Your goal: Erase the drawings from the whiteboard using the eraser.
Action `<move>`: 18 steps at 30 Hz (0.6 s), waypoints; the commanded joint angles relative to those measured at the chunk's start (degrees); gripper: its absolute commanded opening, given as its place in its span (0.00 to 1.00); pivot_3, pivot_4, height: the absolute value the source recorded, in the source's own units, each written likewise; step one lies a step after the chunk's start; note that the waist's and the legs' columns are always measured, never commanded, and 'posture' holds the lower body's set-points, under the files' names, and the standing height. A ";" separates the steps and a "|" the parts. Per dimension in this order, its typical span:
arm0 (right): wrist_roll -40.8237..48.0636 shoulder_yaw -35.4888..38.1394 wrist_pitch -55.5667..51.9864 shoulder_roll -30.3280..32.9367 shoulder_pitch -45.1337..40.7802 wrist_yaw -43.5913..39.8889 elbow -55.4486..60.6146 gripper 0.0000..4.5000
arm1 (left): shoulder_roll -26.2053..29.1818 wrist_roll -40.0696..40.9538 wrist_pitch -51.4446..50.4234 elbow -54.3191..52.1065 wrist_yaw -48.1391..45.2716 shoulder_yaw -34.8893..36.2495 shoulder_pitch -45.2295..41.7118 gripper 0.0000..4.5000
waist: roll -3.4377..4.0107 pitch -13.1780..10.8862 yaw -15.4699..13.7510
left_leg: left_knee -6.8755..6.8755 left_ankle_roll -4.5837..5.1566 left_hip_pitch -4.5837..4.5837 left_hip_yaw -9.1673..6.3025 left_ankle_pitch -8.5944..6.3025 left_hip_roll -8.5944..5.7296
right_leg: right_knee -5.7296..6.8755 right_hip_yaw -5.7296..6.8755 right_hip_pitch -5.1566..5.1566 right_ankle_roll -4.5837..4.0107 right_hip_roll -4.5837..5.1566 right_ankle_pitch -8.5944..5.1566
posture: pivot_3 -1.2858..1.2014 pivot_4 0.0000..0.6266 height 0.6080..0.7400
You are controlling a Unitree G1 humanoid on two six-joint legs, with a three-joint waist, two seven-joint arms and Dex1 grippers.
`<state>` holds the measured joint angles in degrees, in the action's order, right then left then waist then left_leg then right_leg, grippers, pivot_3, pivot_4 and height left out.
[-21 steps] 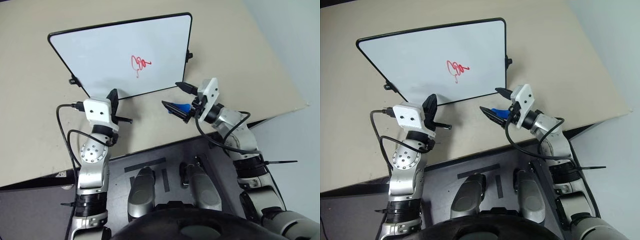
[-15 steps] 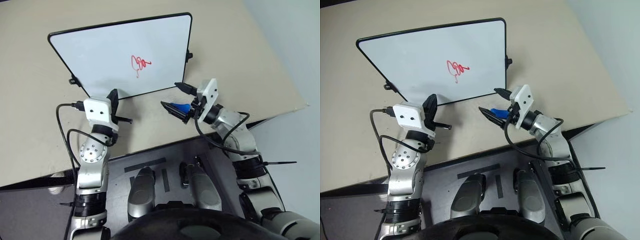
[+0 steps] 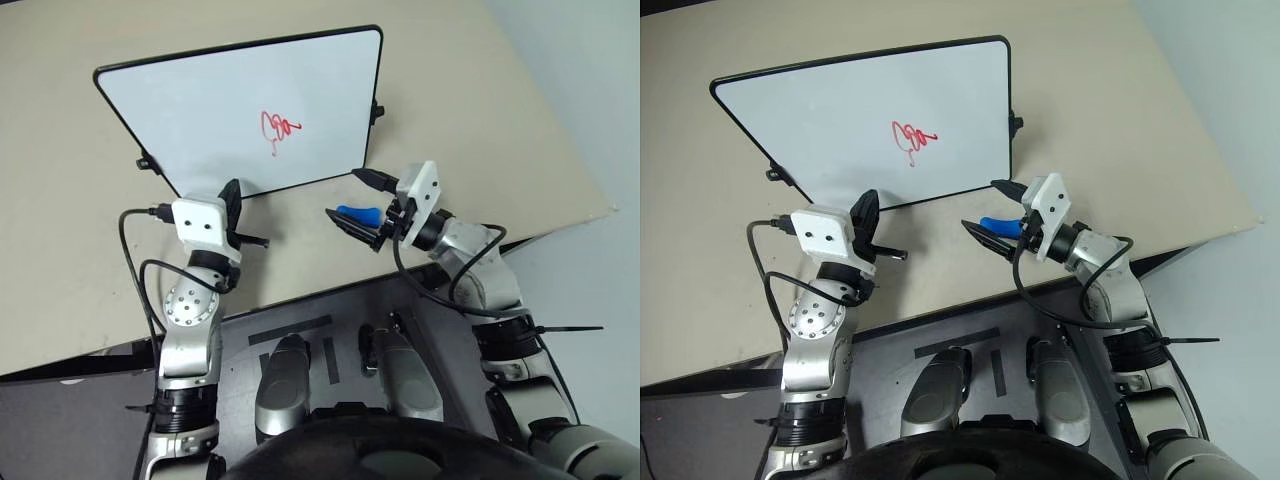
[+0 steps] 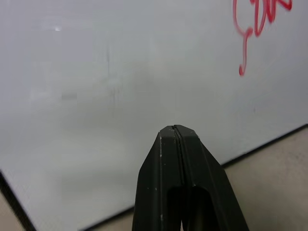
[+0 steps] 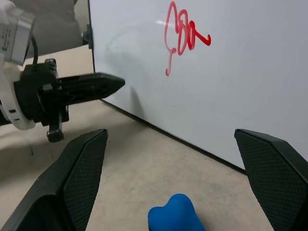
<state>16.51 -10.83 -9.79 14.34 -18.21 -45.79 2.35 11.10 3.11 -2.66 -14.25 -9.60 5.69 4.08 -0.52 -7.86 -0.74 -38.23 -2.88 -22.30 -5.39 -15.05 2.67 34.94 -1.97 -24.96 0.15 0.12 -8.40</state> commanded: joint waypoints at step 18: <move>-6.23 -6.28 2.06 11.77 -0.50 -10.62 -0.79 0.99 | -3.86 -1.28 1.32 -2.56 1.95 -3.32 1.87 0.00 | 0.00 0.00 -0.11 | -0.02 0.01 0.03 0.04 -0.01 0.01 | 0.00 0.00 0.08 0.00 -0.03 -0.05 | 0.52 0.24 1.00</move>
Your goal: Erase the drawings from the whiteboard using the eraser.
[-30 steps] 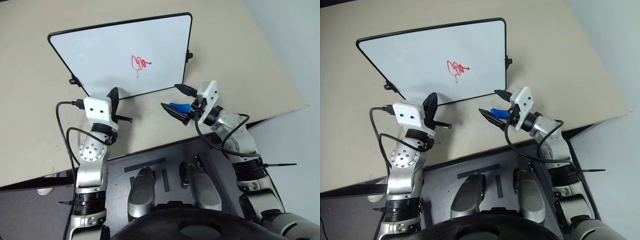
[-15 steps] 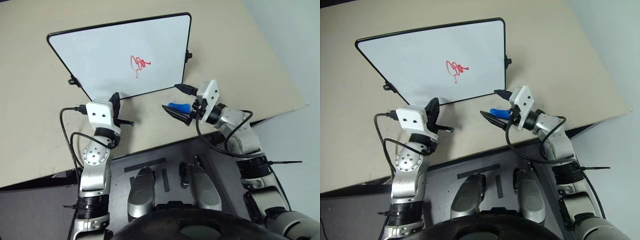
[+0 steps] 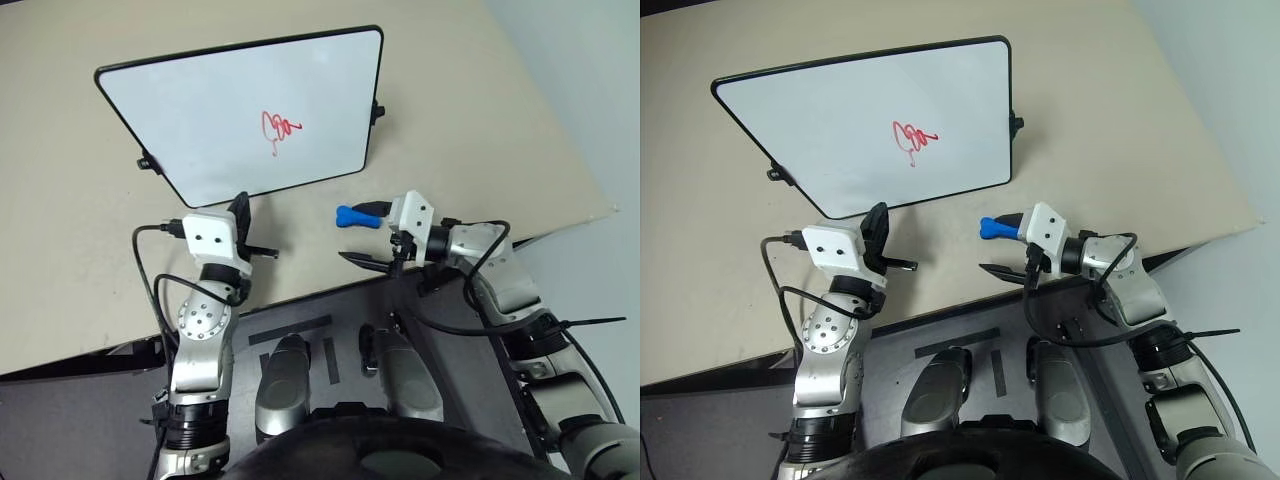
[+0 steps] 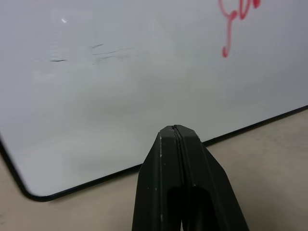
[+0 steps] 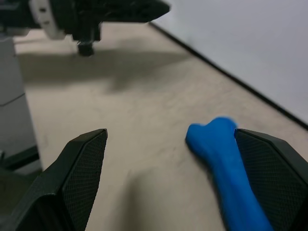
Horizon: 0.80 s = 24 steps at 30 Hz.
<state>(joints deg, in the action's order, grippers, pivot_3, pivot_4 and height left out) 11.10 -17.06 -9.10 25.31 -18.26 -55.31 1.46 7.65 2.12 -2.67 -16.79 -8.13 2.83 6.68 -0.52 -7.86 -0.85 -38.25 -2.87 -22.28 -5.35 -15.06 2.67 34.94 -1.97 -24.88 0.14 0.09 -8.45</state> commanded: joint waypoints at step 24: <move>-5.60 1.31 8.01 -0.96 -6.49 1.77 -12.25 0.23 | -0.69 -0.35 3.72 3.19 1.41 0.03 -3.09 0.00 | 0.00 0.00 -0.01 | 0.00 0.01 0.25 -0.01 0.00 0.00 | 0.01 -0.02 0.20 -0.01 0.01 0.01 | 0.52 0.24 1.00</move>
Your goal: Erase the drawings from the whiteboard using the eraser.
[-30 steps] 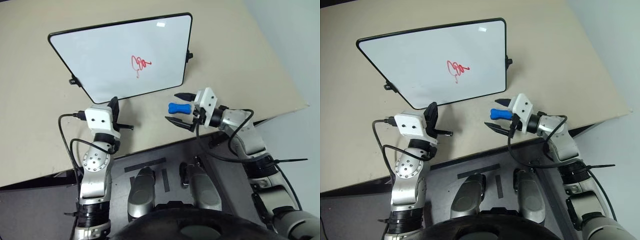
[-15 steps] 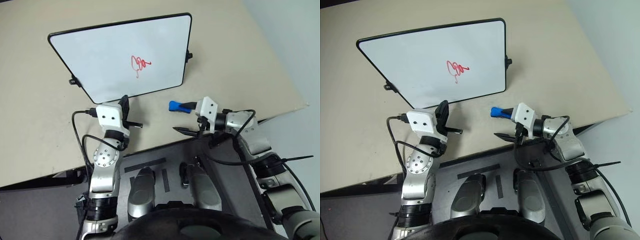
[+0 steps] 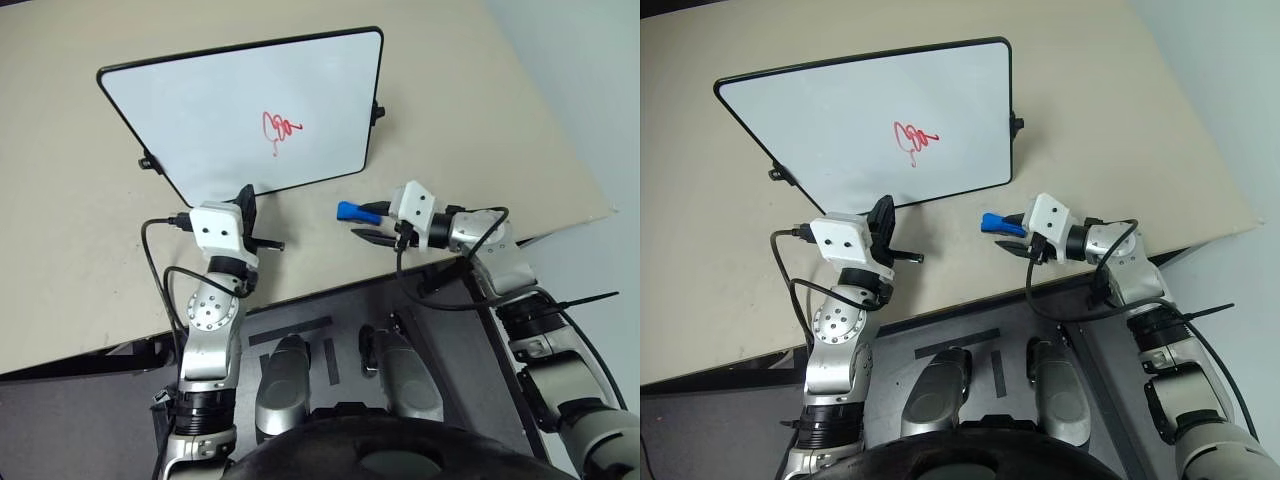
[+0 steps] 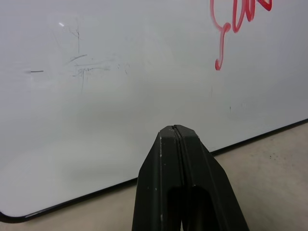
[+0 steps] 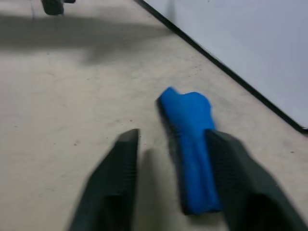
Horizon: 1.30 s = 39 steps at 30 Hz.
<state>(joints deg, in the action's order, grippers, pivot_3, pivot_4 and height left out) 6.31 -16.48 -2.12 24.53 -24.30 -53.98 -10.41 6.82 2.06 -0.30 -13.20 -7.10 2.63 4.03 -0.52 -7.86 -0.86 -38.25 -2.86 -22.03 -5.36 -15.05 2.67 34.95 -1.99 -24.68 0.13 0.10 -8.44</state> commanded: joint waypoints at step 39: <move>-28.13 -4.90 49.53 -13.91 -33.93 29.23 -42.29 0.00 | -0.21 -0.35 1.41 -3.09 0.87 0.93 3.67 0.00 | 0.07 -0.04 0.20 | 0.18 -0.03 -0.41 -0.04 -0.09 0.11 | 0.14 0.08 -0.73 -0.40 0.10 0.28 | 0.52 0.24 1.00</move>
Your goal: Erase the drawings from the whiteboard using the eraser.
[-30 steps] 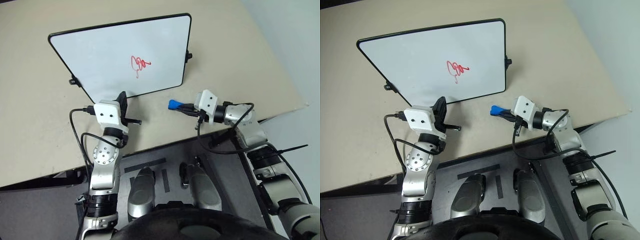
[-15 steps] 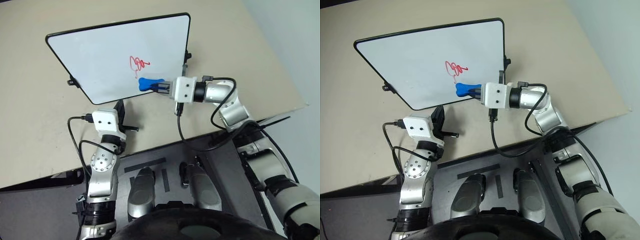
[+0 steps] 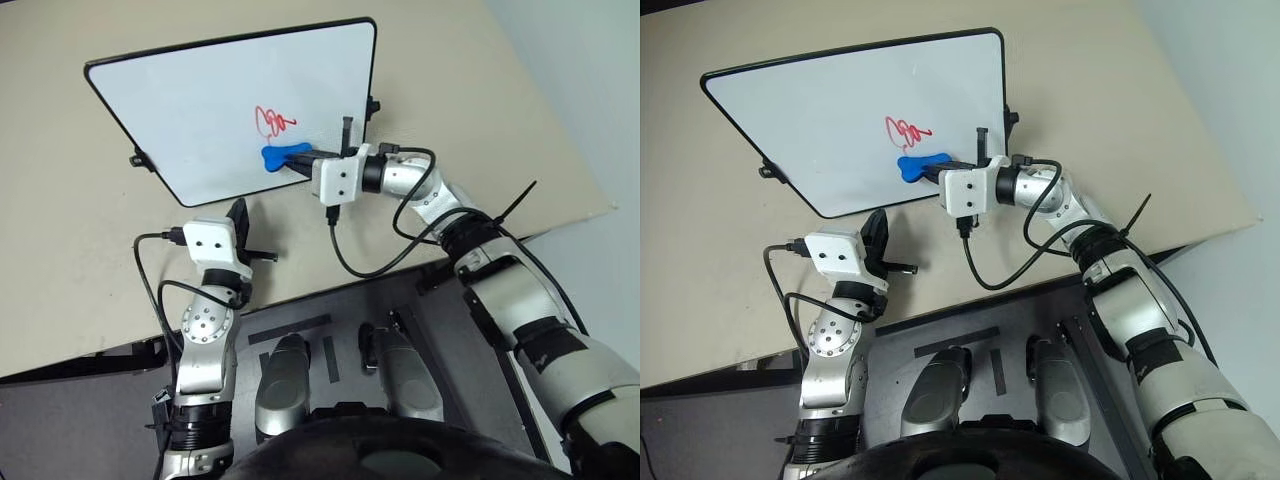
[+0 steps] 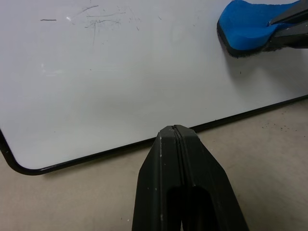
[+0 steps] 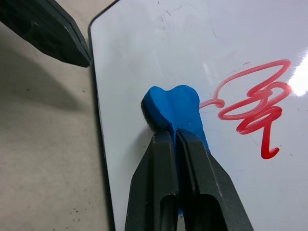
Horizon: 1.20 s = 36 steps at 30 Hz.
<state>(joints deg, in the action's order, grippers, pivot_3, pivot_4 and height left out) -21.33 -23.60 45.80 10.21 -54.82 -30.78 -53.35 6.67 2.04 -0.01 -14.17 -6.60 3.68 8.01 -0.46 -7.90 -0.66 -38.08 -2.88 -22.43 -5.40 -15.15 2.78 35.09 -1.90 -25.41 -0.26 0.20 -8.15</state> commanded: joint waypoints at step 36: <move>-4.18 3.22 3.20 2.38 -3.88 18.03 -1.52 0.00 | 0.76 -0.26 1.12 -0.79 -0.57 -0.34 -2.40 0.00 | 0.04 -0.02 0.07 | -0.07 0.05 0.05 -0.01 0.04 0.03 | -0.13 0.04 -0.09 -0.16 -0.01 0.43 | 0.52 0.24 1.00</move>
<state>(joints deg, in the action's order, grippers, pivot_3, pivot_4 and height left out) -26.56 -23.72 49.54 11.05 -55.48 -17.28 -56.68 7.12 2.04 0.01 -13.63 -7.18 3.41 5.91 -0.42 -7.92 -0.59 -38.14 -2.83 -22.39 -5.41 -15.11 2.80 34.96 -1.86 -25.50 -0.43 0.21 -7.72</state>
